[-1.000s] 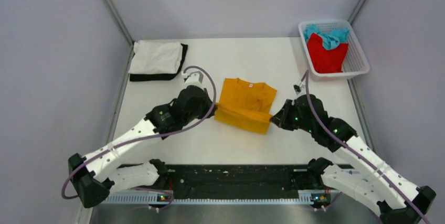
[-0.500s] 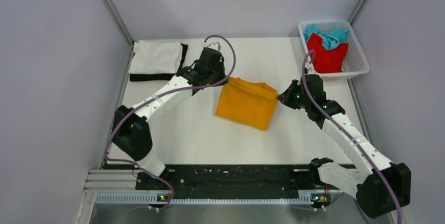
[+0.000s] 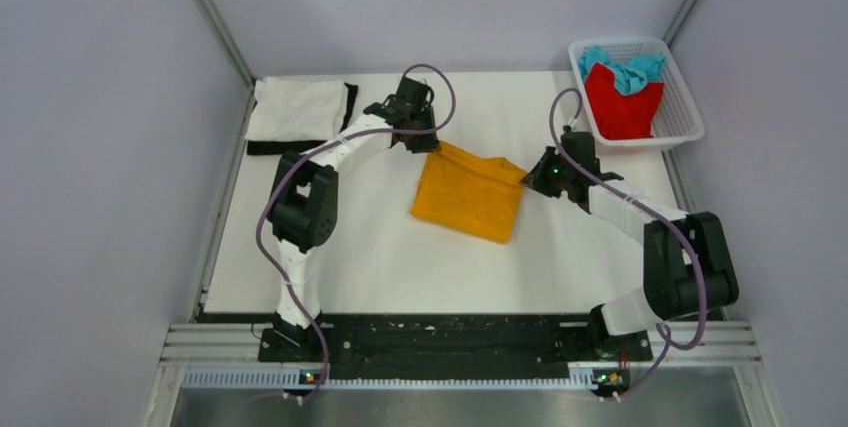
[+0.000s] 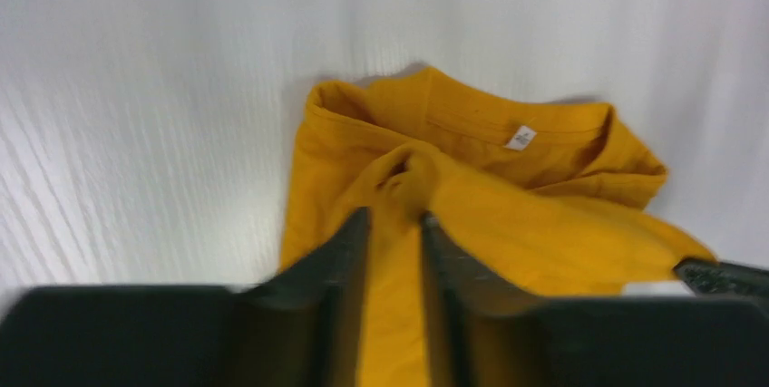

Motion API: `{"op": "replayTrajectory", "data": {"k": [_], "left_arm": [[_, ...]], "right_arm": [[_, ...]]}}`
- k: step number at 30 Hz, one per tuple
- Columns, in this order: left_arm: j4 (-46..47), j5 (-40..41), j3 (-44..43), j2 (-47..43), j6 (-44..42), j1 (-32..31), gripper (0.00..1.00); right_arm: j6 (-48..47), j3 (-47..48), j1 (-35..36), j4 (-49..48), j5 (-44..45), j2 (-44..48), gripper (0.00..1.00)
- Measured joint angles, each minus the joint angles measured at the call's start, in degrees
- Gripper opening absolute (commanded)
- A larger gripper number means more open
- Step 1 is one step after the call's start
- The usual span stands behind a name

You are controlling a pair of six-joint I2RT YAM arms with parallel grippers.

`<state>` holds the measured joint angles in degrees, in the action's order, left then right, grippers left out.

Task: Fold and stack the t-shirts
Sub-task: Fold the long partially folded tshirt into a neat square, then put the neatly folded tshirt into the corner of the board with the left arm

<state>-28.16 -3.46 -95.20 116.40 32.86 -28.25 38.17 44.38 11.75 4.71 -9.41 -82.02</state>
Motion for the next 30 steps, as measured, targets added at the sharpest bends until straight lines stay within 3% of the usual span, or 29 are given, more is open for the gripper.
{"op": "replayTrajectory", "data": {"k": [1, 2, 3, 4, 6, 7, 12, 19, 24, 27, 30], "left_arm": [[-0.11, -0.50, -0.81, 1.25, -0.28, 0.39, 0.55], [-0.26, -0.76, -1.86, 2.58, -0.07, 0.85, 0.65], [-0.55, -1.25, -2.99, 3.91, -0.07, 1.44, 0.90], [-0.83, -1.73, -3.78, 4.70, -0.48, 1.88, 0.98], [-1.64, -2.36, -5.29, 5.86, -1.01, 2.62, 0.99], [-1.86, -2.58, -5.55, 5.97, -1.16, 2.97, 0.99], [-1.70, -3.69, -4.98, 5.16, -1.79, 3.37, 0.99], [-1.95, -7.41, 2.12, 1.51, -4.63, 3.23, 0.99], [-4.81, -9.66, 2.64, 2.49, -7.50, 3.23, 0.97], [-5.31, -11.21, 3.08, 3.39, -8.68, 3.02, 0.90], [-5.95, -10.91, 3.61, 4.33, -9.05, 2.58, 0.72]], "right_arm": [[0.26, 0.11, -0.26, -1.40, -0.22, -1.90, 0.49], [0.79, 0.46, -0.37, -1.84, -0.15, -3.43, 0.60], [0.68, 1.16, -0.63, -2.19, -0.22, -5.31, 0.67], [0.83, 1.88, -0.74, -2.43, -0.22, -6.84, 0.74], [1.05, 3.28, -0.96, -2.60, -0.33, -8.70, 0.95], [1.31, 3.76, -0.96, -2.67, -0.37, -9.03, 0.98], [2.34, 3.50, -1.03, -5.03, -1.31, -7.02, 0.99], [2.05, -1.70, -1.03, -5.86, -3.39, 3.48, 0.99], [1.44, -4.39, -1.03, -5.97, -5.79, 8.09, 0.99], [1.16, -5.57, -1.03, -5.42, -6.29, 9.31, 0.99], [0.90, -6.58, -1.03, -4.68, -6.47, 10.86, 0.99]]}}
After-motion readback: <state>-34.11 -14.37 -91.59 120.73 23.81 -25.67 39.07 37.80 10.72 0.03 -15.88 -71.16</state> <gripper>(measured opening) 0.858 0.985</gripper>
